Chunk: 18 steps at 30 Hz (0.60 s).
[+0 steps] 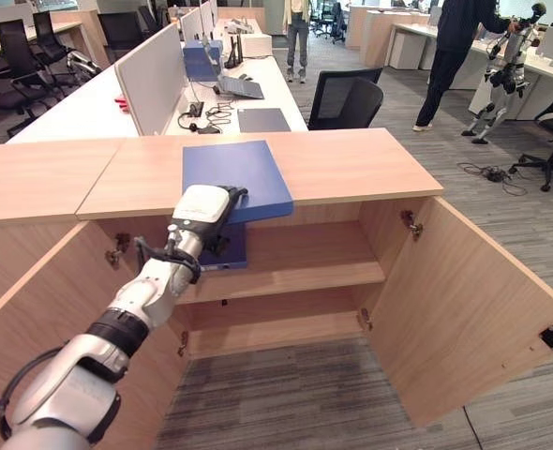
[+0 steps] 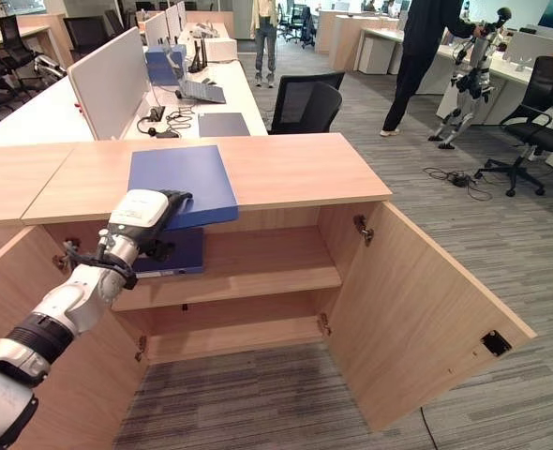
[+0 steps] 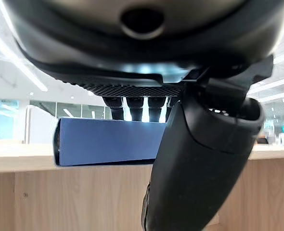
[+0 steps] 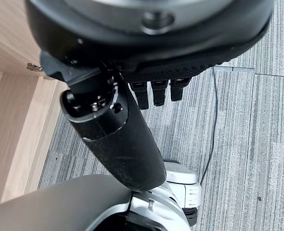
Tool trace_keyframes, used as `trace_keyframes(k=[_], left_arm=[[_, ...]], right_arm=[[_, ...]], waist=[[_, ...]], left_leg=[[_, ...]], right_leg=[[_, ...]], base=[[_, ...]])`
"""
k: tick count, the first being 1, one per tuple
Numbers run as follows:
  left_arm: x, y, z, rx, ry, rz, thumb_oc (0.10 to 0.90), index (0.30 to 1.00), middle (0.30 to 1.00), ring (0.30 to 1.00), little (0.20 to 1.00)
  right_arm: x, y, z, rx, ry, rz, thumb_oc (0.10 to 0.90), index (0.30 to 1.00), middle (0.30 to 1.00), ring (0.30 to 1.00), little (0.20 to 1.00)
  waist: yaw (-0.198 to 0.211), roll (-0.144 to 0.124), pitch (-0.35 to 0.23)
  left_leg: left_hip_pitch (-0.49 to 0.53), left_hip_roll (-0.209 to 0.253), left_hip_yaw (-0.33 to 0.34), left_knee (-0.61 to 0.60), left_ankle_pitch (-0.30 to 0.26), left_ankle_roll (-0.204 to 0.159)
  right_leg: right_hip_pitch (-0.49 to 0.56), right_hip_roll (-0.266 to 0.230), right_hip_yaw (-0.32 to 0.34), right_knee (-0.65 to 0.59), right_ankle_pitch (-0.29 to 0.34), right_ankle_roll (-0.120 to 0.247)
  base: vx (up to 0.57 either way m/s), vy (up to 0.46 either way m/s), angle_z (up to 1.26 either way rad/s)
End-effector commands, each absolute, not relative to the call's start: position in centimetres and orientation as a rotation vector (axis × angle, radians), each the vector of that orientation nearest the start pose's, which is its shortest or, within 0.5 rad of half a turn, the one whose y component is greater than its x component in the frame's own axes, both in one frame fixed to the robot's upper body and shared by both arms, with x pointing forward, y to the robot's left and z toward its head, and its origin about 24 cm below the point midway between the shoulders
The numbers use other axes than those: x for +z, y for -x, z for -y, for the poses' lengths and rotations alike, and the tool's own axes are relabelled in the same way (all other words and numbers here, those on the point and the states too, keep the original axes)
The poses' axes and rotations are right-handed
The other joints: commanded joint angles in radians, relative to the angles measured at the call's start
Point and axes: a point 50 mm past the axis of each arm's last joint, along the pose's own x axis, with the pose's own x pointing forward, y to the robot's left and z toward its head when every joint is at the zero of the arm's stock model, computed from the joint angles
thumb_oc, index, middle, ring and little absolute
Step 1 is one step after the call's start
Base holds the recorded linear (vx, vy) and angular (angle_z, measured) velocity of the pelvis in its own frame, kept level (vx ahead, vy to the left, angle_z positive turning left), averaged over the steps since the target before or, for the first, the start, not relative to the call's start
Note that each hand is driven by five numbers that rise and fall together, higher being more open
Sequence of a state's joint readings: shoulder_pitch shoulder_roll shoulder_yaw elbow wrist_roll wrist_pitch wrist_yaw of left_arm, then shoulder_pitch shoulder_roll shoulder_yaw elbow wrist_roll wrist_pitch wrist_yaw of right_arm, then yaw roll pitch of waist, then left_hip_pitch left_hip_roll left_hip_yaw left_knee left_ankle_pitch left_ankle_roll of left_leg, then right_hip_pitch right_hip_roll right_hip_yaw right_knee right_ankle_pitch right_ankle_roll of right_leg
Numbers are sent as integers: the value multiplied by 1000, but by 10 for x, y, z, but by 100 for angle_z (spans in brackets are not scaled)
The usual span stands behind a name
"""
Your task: Put the empty folder in the office cabinet
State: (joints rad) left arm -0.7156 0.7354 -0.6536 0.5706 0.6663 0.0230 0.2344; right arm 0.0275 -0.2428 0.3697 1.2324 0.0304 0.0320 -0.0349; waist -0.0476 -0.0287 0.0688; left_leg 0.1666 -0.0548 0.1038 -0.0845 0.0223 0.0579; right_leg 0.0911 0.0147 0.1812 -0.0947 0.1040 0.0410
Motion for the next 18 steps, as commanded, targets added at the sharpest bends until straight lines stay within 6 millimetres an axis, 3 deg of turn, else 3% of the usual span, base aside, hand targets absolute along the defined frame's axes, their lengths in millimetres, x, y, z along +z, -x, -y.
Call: trace_keyframes(k=[1,2,10,18], left_arm=[[195,-384,-232,177,-1863,342,456,385,385,385,385],[194,-385,-235,180,-1904,334,400,300,300,300,300],[181,-387,-264,255,-2085,222,400,300,300,300,300],[180,-388,-272,289,-2113,186,400,300,300,300,300]], right_arm=[[-166,-75,232,135,501,-1310,800,900,900,900,900],[-166,-74,232,136,502,-1311,800,900,900,900,900],[-167,-69,232,134,525,-1316,800,900,900,900,900],[-167,-67,232,119,526,-1319,800,900,900,900,900]], waist=[[3,24,-38],[3,24,-38],[-1,22,-42],[-1,23,-45]], left_leg=[[26,-25,-74,-3,-120,14],[26,-25,-73,-3,-120,13],[28,-23,-69,-3,-122,13],[29,-24,-75,-3,-122,12]], right_leg=[[52,6,-50,28,-83,62],[52,6,-50,28,-83,62],[51,7,-52,29,-85,60],[54,5,-62,26,-86,58]], base=[[0,0,0],[0,0,0],[-2,-1,-1],[0,0,0]])
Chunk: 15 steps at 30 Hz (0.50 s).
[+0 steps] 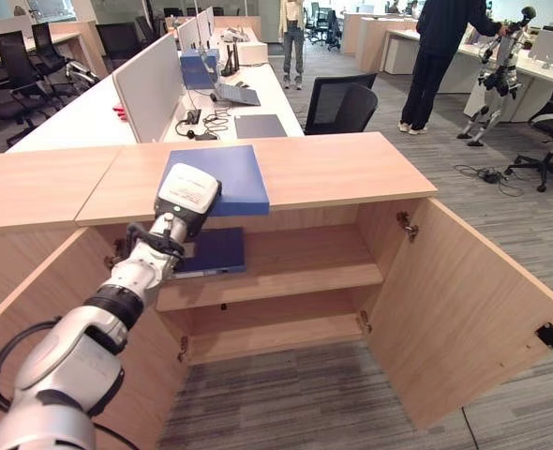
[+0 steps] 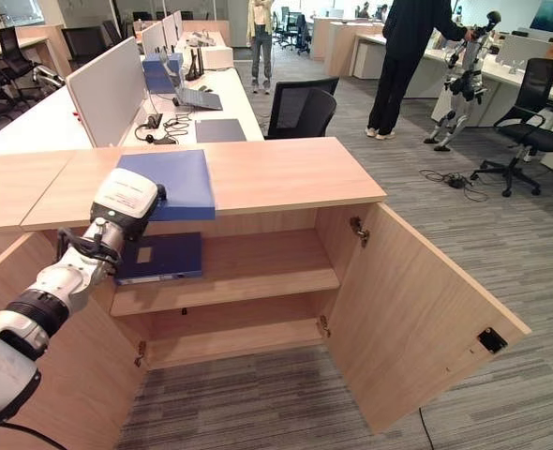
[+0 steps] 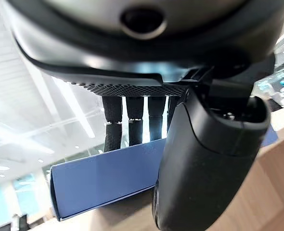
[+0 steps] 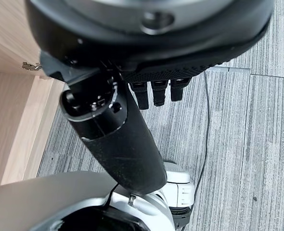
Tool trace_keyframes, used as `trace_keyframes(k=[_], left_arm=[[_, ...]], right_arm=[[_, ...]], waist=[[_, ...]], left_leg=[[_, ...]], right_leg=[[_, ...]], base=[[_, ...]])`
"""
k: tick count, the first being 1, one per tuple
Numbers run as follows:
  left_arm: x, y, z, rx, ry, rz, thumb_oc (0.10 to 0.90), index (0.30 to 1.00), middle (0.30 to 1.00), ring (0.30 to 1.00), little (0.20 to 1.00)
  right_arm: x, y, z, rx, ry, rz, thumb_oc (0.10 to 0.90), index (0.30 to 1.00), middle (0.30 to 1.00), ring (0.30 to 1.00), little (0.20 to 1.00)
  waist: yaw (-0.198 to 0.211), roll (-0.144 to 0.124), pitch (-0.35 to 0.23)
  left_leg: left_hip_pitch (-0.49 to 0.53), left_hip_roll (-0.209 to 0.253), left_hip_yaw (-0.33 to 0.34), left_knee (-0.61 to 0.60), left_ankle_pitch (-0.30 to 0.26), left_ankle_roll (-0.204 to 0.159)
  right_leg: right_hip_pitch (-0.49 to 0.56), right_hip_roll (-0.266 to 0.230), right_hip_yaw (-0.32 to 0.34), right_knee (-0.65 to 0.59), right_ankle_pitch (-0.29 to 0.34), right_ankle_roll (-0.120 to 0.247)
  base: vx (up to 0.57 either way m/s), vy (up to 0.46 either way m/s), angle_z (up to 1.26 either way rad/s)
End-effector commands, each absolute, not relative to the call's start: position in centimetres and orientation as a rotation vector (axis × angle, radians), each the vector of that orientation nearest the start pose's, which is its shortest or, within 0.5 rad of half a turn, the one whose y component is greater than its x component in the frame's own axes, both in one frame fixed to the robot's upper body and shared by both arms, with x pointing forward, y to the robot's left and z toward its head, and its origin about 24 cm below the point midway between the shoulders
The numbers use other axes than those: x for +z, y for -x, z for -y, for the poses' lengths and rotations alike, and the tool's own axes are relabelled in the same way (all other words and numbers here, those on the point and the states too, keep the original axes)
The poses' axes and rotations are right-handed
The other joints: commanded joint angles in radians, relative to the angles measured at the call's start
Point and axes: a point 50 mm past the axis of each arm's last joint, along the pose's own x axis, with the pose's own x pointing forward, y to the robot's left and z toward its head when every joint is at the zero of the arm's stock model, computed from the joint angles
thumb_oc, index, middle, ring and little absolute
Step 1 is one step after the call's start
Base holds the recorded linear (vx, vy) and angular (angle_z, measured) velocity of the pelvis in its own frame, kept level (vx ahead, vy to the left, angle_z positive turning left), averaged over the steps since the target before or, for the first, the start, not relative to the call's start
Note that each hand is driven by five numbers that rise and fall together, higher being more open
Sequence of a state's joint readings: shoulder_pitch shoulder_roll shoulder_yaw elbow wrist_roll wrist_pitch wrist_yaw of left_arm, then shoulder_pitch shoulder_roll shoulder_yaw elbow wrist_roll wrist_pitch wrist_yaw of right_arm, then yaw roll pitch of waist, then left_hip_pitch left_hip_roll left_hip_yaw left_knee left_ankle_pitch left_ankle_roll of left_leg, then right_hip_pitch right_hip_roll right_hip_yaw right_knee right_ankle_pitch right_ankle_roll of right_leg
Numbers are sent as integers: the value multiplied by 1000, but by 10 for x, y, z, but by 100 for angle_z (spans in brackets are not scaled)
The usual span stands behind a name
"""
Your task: Put the empty folder in the office cabinet
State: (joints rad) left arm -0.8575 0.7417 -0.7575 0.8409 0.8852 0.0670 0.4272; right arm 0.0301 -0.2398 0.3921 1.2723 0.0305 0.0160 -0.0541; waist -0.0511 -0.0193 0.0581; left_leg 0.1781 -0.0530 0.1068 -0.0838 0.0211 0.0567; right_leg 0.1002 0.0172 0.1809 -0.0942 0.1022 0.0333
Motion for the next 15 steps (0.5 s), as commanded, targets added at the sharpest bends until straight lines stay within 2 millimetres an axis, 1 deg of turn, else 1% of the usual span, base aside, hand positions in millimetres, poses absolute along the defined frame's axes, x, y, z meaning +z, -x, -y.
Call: trace_keyframes(k=[1,4,6,7,8,9,10,11,12,13,14,15], left_arm=[[180,-389,-272,289,-2122,183,400,300,300,300,300],[181,-389,-271,294,-2119,177,400,300,300,300,300],[183,-390,-266,301,-2085,202,400,300,300,300,300],[187,-392,-255,306,-2035,258,400,300,300,300,300],[193,-391,-238,298,-1959,353,400,300,300,300,300],[202,-379,-206,250,-1809,532,400,300,300,300,300],[202,-379,-207,250,-1809,530,400,300,300,300,300],[203,-369,-187,194,-1706,638,400,300,300,300,300],[199,-342,-165,93,-1533,762,400,300,300,300,300],[199,-340,-167,93,-1532,754,400,300,300,300,300],[192,-315,-155,-7,-1360,818,400,300,300,300,300],[192,-313,-157,-5,-1359,811,400,300,300,300,300]], right_arm=[[-167,-67,232,112,525,-1319,800,900,900,900,900],[-168,-66,232,106,519,-1325,800,900,900,900,900],[-168,-66,231,103,513,-1327,800,900,900,900,900],[-168,-64,231,98,510,-1331,800,900,900,900,900],[-168,-63,231,89,506,-1334,800,900,900,900,900],[-169,-60,231,74,493,-1347,800,900,900,900,900],[-169,-60,231,75,494,-1347,800,900,900,900,900],[-170,-59,229,57,477,-1352,800,900,900,900,900],[-171,-55,227,36,447,-1367,800,900,900,900,900],[-171,-54,228,38,453,-1369,800,900,900,900,900],[-171,-52,226,14,428,-1376,800,900,900,900,900],[-171,-52,227,18,434,-1378,800,900,900,900,900]], waist=[[3,15,-35],[3,14,-36],[5,12,-35],[10,9,-34],[15,5,-32],[24,2,-31],[23,3,-31],[35,-3,-26],[48,-5,-23],[43,-3,-25],[57,-4,-21],[52,-2,-24]], left_leg=[[18,-26,-80,-3,-121,13],[19,-27,-82,-3,-121,12],[20,-27,-87,-3,-121,11],[20,-27,-91,-3,-121,11],[14,-28,-96,-3,-113,9],[9,-29,-109,-3,-111,9],[9,-29,-110,-3,-111,9],[6,-30,-118,-3,-110,9],[5,-32,-132,-3,-110,9],[6,-32,-133,-3,-110,9],[6,-34,-142,-3,-110,9],[6,-34,-143,-3,-111,9]], right_leg=[[47,1,-66,24,-85,65],[50,1,-72,22,-85,64],[53,0,-76,20,-86,62],[54,-1,-81,19,-86,61],[49,-3,-84,19,-80,59],[50,-5,-94,16,-82,57],[50,-5,-95,16,-82,57],[51,-6,-100,15,-82,55],[54,-7,-110,13,-83,52],[55,-7,-111,13,-84,52],[58,-9,-117,11,-83,51],[59,-8,-117,11,-84,51]], base=[[0,0,0],[0,0,0],[0,0,0],[0,0,0],[-24,-23,6],[-25,-16,9],[3,-7,9],[18,-2,18],[19,-1,21],[39,8,27],[23,8,20],[46,18,19]])
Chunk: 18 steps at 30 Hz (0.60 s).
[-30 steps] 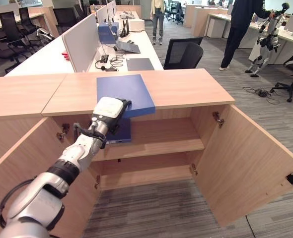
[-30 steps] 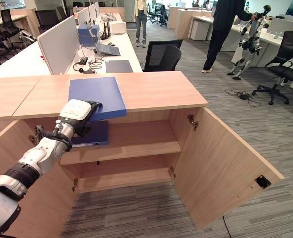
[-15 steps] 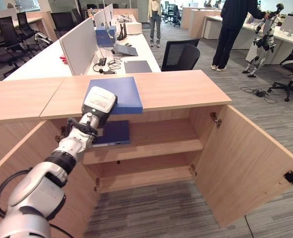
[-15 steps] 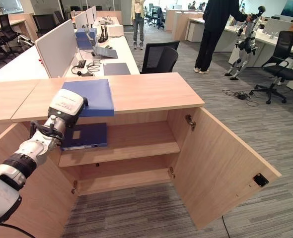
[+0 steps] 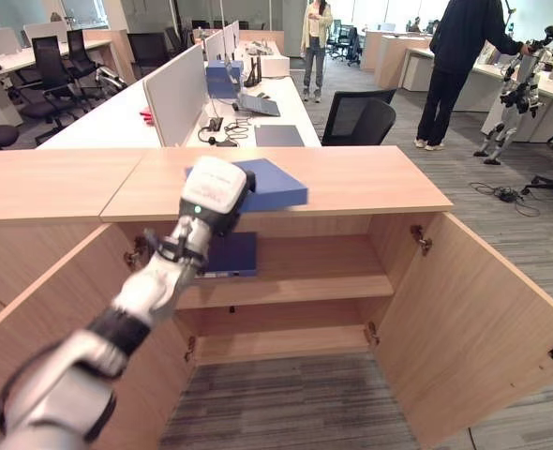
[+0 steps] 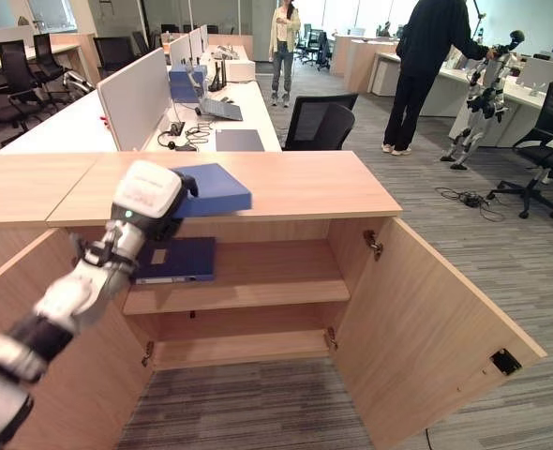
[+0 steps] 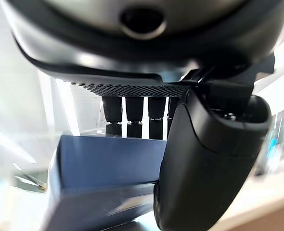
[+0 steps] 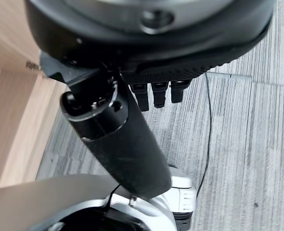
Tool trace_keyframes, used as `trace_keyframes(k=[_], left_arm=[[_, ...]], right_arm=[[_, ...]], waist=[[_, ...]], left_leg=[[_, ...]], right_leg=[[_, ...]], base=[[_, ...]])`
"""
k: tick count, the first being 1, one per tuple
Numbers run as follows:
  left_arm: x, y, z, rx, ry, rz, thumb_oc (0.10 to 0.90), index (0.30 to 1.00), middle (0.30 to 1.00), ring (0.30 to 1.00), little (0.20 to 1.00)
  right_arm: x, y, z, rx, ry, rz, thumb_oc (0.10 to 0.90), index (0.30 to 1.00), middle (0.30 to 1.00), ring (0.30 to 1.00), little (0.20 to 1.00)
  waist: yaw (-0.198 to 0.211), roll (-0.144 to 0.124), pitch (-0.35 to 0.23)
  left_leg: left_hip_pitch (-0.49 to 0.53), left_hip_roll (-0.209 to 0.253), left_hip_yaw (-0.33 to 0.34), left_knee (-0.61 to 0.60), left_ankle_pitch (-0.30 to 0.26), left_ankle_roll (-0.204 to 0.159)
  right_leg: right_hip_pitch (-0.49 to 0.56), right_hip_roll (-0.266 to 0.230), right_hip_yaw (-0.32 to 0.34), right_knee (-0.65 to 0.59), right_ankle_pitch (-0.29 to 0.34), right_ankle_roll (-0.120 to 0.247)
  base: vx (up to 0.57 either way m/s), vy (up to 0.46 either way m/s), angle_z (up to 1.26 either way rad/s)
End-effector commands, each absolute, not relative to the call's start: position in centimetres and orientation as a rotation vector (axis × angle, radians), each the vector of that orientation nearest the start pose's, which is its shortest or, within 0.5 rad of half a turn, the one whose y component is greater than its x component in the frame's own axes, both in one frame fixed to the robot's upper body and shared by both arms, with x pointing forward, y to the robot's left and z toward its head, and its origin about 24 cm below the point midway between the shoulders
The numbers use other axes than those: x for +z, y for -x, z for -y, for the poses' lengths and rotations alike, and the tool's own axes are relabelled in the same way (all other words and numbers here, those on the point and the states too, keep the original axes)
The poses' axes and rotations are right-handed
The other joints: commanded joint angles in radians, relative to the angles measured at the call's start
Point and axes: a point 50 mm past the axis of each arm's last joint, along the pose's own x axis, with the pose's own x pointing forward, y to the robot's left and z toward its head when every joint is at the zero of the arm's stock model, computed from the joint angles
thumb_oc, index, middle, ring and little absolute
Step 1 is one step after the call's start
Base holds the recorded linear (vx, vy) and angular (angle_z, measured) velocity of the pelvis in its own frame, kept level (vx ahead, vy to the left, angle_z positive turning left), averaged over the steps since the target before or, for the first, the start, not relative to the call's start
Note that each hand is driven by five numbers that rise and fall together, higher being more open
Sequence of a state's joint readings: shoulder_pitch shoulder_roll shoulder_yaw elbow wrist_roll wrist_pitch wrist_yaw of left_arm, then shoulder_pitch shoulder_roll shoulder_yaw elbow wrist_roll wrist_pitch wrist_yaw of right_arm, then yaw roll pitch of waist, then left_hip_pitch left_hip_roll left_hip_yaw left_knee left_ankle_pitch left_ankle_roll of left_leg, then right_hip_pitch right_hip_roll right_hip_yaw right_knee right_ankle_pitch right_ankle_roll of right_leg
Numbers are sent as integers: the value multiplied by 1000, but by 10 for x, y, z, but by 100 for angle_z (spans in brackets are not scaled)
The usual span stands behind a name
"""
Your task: Put the empty folder in the office cabinet
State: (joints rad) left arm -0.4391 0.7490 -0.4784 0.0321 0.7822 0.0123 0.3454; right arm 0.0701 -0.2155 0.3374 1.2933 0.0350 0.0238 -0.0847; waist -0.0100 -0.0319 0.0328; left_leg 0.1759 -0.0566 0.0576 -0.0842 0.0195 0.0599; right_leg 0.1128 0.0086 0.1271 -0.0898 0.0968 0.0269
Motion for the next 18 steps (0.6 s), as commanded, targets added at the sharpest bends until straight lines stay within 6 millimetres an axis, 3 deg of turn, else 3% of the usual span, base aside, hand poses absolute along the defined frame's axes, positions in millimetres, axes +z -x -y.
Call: trace_keyframes(k=[1,2,3,7,13,18], left_arm=[[186,-286,-153,-105,-1204,832,400,300,300,300,300],[186,-286,-153,-105,-1204,831,400,300,300,300,300],[184,-267,-151,-186,-1079,836,400,300,300,300,300],[178,-243,-159,-298,-910,762,400,300,300,300,300],[168,-235,-180,-313,-726,598,400,300,300,300,300],[146,-225,-200,-306,-616,419,400,300,300,300,300]], right_arm=[[-171,-50,226,3,415,-1381,800,900,900,900,900],[-171,-50,226,4,416,-1381,800,900,900,900,900],[-171,-53,226,-5,405,-1369,800,900,900,900,900],[-171,-52,227,16,406,-1377,800,900,900,900,900],[-170,-61,224,39,388,-1349,800,900,900,900,900],[-168,-76,218,40,332,-1286,800,900,900,900,900]], waist=[[20,12,6],[18,13,5],[27,16,13],[33,17,14],[46,11,15],[59,8,22]], left_leg=[[9,-32,-100,-3,-110,6],[9,-32,-100,-3,-110,6],[4,-32,-107,-3,-108,5],[-3,-31,-121,-3,-102,2],[-11,-28,-141,-3,-93,-3],[-17,-26,-157,-3,-87,-5]], right_leg=[[49,-2,-70,5,-77,57],[50,-2,-71,5,-78,57],[47,-3,-76,6,-75,57],[42,-6,-90,6,-70,58],[42,-7,-107,4,-71,51],[40,-6,-118,3,-71,46]], base=[[26,11,16],[18,19,14],[-6,9,16],[-13,-8,16],[-6,-26,13],[-14,-20,1]])
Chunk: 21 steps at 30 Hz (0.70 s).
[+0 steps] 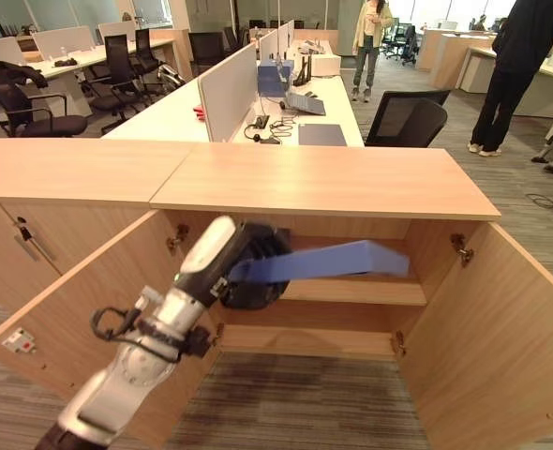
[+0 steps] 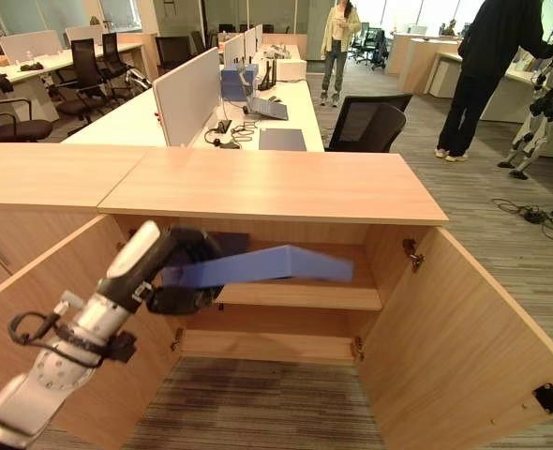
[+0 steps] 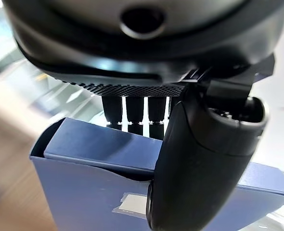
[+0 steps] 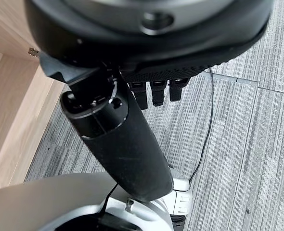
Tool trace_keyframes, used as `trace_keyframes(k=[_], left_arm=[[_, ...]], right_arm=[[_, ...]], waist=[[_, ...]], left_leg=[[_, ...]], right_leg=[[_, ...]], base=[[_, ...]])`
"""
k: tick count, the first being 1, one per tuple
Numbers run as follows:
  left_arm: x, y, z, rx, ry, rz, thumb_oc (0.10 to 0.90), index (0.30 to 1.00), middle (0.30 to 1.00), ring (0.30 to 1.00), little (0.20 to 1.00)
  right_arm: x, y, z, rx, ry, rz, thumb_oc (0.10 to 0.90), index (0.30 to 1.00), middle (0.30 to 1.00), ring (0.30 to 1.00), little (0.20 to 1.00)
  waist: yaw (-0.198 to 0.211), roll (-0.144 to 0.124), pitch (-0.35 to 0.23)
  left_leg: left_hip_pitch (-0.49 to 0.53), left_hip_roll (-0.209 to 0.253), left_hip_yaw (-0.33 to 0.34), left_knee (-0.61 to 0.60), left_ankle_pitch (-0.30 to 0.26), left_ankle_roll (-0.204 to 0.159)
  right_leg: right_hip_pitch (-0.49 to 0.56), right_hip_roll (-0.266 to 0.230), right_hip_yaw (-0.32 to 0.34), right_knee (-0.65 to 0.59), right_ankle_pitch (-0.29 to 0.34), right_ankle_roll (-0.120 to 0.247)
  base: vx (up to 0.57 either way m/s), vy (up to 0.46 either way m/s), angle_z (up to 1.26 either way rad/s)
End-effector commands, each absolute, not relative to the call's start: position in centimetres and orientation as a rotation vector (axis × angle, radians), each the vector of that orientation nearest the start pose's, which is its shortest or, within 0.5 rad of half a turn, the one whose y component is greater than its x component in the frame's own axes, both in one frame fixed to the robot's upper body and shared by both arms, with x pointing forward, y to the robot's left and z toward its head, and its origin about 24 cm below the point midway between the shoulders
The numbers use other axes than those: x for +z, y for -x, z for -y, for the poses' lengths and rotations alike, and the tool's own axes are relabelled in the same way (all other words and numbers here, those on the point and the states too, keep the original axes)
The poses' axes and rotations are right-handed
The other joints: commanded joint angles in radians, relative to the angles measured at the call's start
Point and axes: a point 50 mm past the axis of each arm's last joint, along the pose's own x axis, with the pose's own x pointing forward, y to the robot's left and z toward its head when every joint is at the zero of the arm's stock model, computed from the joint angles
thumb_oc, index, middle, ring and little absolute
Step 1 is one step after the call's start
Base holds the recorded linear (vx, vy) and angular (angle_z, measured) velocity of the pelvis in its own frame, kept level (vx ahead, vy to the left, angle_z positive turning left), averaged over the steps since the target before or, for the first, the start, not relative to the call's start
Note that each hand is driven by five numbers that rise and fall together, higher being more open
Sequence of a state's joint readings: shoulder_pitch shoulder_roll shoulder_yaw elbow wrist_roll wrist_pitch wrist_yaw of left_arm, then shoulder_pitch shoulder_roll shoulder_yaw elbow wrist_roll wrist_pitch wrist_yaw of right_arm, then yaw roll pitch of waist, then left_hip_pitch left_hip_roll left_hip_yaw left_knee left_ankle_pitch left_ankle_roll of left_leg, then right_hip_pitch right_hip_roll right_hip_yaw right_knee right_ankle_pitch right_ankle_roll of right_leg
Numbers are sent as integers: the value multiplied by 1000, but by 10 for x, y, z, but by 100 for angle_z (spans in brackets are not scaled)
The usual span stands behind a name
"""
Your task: Put the empty folder in the office cabinet
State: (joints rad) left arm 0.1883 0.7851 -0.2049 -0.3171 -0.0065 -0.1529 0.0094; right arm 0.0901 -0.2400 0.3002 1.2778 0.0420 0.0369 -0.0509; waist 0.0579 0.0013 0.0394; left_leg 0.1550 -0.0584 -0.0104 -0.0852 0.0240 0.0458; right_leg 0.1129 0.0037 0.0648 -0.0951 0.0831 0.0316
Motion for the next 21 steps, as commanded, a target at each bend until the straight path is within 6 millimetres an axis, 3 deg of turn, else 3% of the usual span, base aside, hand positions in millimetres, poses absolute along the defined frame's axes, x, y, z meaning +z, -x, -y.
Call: trace_keyframes(k=[1,5,7,8,9,10,11,14,16,17,21], left_arm=[[138,-222,-206,-290,-632,373,400,300,300,300,300],[108,-216,-226,-239,-692,206,400,300,300,300,300],[91,-211,-241,-195,-722,108,400,300,300,300,300],[91,-211,-241,-195,-721,108,400,300,300,300,300],[79,-207,-251,-157,-727,38,400,300,300,300,300],[74,-205,-256,-132,-741,14,400,300,300,300,300],[74,-205,-256,-132,-740,13,400,300,300,300,300],[63,-197,-268,-34,-765,-38,400,300,300,300,300],[62,-197,-268,-18,-762,-41,400,300,300,300,300],[62,-196,-270,19,-756,-36,400,300,300,300,300],[66,-197,-267,42,-733,-2,400,300,300,300,300]], right_arm=[[-166,-86,214,27,287,-1239,800,900,900,900,900],[-146,-132,213,-10,225,-1009,800,900,900,900,900],[-124,-158,218,-14,238,-849,800,900,900,900,900],[-124,-158,218,-14,238,-850,800,900,900,900,900],[-97,-178,227,-10,292,-692,800,900,900,900,900],[-83,-186,231,-3,334,-619,800,900,900,900,900],[-83,-185,231,-4,336,-620,800,900,900,900,900],[-30,-205,245,-29,477,-368,800,900,900,900,900],[-21,-207,246,-33,500,-325,800,900,900,900,900],[-2,-212,245,-28,561,-235,800,900,900,900,900],[13,-217,241,0,614,-161,800,900,900,900,900]], waist=[[-4,-25,17],[1,-21,20],[-1,-16,20],[-1,-16,20],[-4,-12,21],[-6,-12,22],[-6,-11,21],[-10,-6,21],[-11,-5,21],[-11,-5,20],[-8,-5,21]], left_leg=[[4,-24,-91,-2,-91,10],[3,-24,-96,-2,-90,12],[4,-24,-95,-2,-90,13],[4,-24,-95,-2,-90,13],[4,-24,-93,-2,-90,14],[4,-24,-93,-2,-91,15],[5,-24,-93,-2,-91,15],[3,-27,-94,-2,-93,20],[3,-28,-94,-2,-93,21],[3,-28,-95,-2,-93,23],[4,-29,-97,-2,-95,24]], right_leg=[[41,-2,-60,9,-59,40],[42,-2,-66,10,-63,39],[42,-3,-68,10,-66,39],[42,-3,-69,10,-66,39],[42,-4,-71,11,-68,39],[42,-5,-72,11,-68,38],[42,-5,-73,11,-69,38],[41,-8,-77,11,-71,38],[41,-8,-78,12,-72,37],[41,-8,-77,12,-73,35],[40,-8,-77,12,-74,33]], base=[[-5,-10,4],[-3,-8,7],[0,0,0],[0,0,0],[0,0,0],[0,0,0],[0,0,0],[2,3,1],[5,3,2],[10,5,5],[1,3,0]])
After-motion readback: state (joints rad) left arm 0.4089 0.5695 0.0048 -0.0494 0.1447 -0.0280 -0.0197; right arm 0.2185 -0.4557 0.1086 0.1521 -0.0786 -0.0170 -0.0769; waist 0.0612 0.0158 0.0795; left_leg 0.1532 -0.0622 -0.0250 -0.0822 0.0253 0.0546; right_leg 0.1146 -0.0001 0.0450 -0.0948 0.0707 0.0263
